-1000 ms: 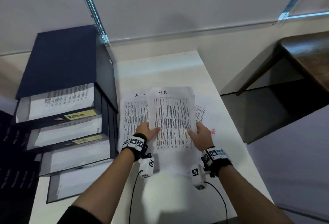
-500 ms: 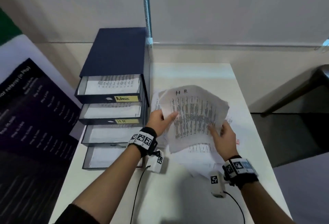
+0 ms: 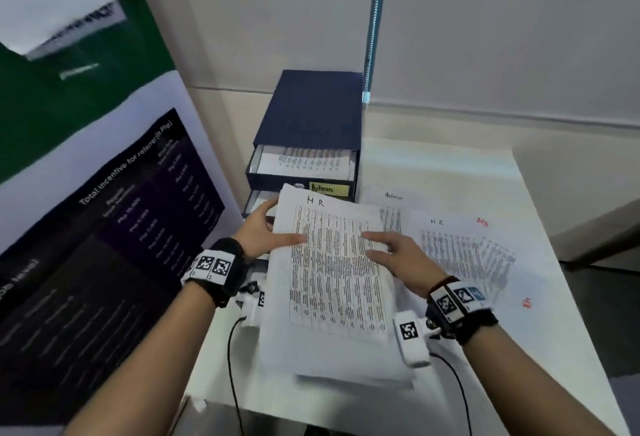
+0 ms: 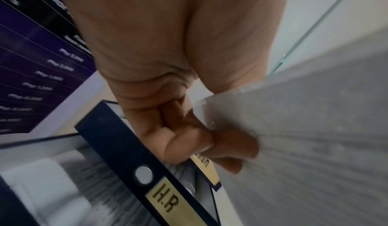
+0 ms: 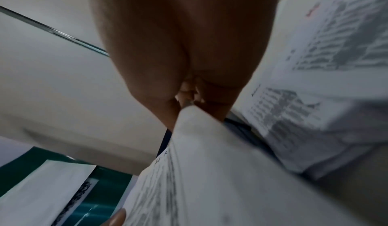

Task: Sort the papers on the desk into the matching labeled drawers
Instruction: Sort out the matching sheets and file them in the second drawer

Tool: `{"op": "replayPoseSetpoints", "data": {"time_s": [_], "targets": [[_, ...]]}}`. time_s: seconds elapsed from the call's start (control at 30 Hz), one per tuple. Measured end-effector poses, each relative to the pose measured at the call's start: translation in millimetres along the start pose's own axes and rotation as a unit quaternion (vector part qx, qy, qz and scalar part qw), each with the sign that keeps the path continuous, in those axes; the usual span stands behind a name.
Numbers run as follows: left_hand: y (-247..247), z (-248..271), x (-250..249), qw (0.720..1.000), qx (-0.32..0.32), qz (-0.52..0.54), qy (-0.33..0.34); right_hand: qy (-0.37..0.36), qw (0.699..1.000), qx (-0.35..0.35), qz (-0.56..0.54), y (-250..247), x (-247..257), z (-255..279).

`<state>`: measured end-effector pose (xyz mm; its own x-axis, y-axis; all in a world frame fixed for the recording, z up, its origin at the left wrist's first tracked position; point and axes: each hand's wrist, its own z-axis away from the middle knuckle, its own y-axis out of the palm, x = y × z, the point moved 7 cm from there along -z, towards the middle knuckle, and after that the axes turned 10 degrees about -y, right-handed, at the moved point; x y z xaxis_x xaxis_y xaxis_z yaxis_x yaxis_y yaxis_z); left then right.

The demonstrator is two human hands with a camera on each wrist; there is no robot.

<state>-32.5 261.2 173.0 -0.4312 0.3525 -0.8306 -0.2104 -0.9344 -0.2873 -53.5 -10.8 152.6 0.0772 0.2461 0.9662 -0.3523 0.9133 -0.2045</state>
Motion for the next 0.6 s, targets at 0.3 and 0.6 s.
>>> {"op": "replayPoseSetpoints", "data": {"time_s": [0.3, 0.6], "targets": [[-50, 17, 39, 0.997, 0.027, -0.004, -0.077, 0.122, 0.985, 0.0, -0.124, 44, 3, -48], [-76, -10, 50, 0.984, -0.041, 0.141, -0.104, 0.118, 0.972, 0.113, -0.17, 59, 2, -53]]}}
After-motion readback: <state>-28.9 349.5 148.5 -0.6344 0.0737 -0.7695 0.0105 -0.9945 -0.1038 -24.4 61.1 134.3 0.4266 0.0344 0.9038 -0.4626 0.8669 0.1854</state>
